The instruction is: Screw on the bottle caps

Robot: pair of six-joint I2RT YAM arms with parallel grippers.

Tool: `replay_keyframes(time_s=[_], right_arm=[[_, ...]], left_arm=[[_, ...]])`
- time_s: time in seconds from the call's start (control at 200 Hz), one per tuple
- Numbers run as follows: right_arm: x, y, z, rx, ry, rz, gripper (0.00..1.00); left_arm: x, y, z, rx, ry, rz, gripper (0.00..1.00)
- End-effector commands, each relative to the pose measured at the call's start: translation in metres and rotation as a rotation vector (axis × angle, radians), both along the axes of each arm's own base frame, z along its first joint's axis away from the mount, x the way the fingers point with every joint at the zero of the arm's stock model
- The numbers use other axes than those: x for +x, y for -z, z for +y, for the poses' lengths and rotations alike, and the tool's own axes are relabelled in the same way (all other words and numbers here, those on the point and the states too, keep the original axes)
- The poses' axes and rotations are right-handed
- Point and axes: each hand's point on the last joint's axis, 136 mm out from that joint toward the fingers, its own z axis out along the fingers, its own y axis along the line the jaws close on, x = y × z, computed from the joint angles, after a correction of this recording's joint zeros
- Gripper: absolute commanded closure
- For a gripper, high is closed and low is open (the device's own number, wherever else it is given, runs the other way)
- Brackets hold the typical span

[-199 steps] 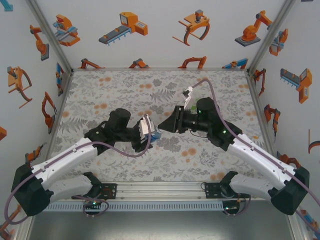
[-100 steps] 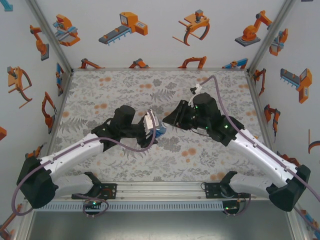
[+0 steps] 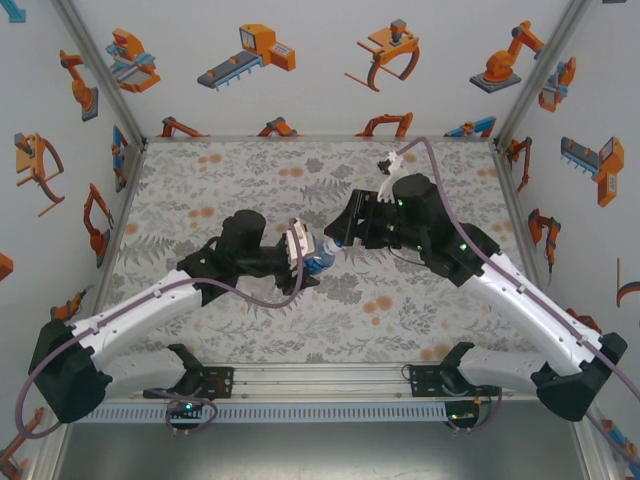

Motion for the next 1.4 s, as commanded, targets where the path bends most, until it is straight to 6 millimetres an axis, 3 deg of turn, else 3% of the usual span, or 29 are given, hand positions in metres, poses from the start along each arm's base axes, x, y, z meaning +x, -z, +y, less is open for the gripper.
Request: replay_keyframes(time_s=[0.0,0.19,0.29,0.421,0.636,1.137,1.397], right_arm=[[-0.008,-0.037,0.008,-0.050,-0.155,-0.229,0.35],[-0.038,-0.053,0.024,-0.081,-0.421,-0.457,0.39],[-0.069,-0.056,0.032,-0.078,-0.635,-0.593,0.42],[-0.106,-0.057,0.033,-0.055,-0.859,-0.767,0.49],[-0.145,-0.052,0.029,0.031,-1.070,-0.946,0.47],[-0.145,-0.035,0.037,0.051,-1.105,-0.939,0.54],[-0.141,-0.024,0.041,0.027,-1.100,-0.900,0.64]], left_arm=[[-0.010,-0.022,-0.003,-0.056,0.049,-0.017,1.00],[-0.025,-0.020,0.003,-0.033,0.096,0.008,1.00],[-0.038,-0.021,0.009,-0.018,0.142,0.026,1.00],[-0.052,-0.020,0.018,0.004,0.178,0.047,1.00],[-0.066,-0.028,0.026,-0.011,0.209,0.057,1.00],[-0.073,-0.033,0.028,-0.011,0.240,0.077,1.00],[-0.072,-0.032,0.025,-0.008,0.242,0.080,1.00]])
